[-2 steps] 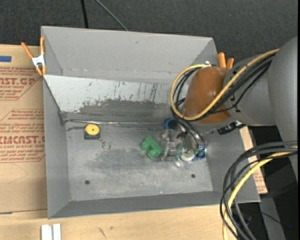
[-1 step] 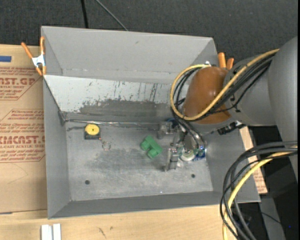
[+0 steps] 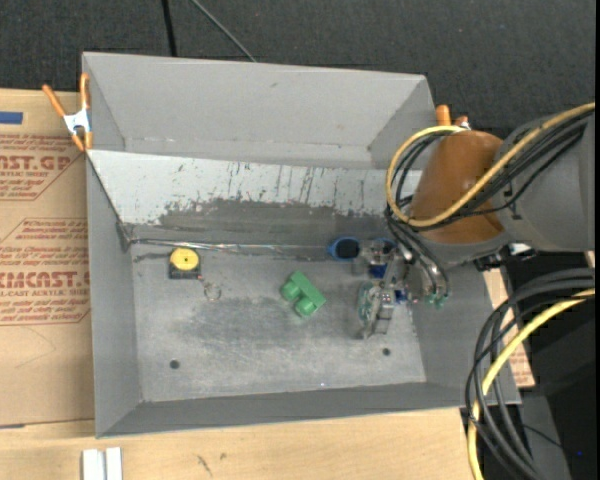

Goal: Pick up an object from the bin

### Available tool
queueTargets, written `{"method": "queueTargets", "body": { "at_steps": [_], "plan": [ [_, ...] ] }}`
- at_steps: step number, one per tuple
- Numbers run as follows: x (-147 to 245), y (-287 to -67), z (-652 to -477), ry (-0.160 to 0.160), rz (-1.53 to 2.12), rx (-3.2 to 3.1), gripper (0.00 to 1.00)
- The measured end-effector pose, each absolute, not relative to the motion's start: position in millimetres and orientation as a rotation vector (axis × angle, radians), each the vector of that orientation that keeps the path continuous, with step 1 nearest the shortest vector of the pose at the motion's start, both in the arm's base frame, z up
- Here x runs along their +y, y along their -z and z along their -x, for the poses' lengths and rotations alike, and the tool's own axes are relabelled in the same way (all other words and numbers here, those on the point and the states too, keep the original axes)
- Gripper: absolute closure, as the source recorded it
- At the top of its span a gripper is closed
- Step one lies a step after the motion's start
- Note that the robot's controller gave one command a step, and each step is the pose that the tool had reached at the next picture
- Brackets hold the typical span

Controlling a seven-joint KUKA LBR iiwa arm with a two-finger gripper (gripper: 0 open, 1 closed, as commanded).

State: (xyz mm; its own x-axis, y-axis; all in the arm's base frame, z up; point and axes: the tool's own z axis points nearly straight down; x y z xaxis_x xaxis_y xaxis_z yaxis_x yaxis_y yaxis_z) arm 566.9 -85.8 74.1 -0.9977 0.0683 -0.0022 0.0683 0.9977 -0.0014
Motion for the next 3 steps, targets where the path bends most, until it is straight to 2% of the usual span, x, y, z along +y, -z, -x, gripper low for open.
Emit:
{"method": "queueTargets", "body": {
  "at_steps": [1, 2, 3],
  "plan": [
    [-103.8, -70.0, -524.0, 0.000, 0.232, 3.135, 0.00],
    [-146.4, -71.7, -553.2, -0.026, 0.948, 2.996, 0.00],
    [-148.4, -72.2, -554.7, -0.013, 0.955, 2.986, 1.00]
  ]
}}
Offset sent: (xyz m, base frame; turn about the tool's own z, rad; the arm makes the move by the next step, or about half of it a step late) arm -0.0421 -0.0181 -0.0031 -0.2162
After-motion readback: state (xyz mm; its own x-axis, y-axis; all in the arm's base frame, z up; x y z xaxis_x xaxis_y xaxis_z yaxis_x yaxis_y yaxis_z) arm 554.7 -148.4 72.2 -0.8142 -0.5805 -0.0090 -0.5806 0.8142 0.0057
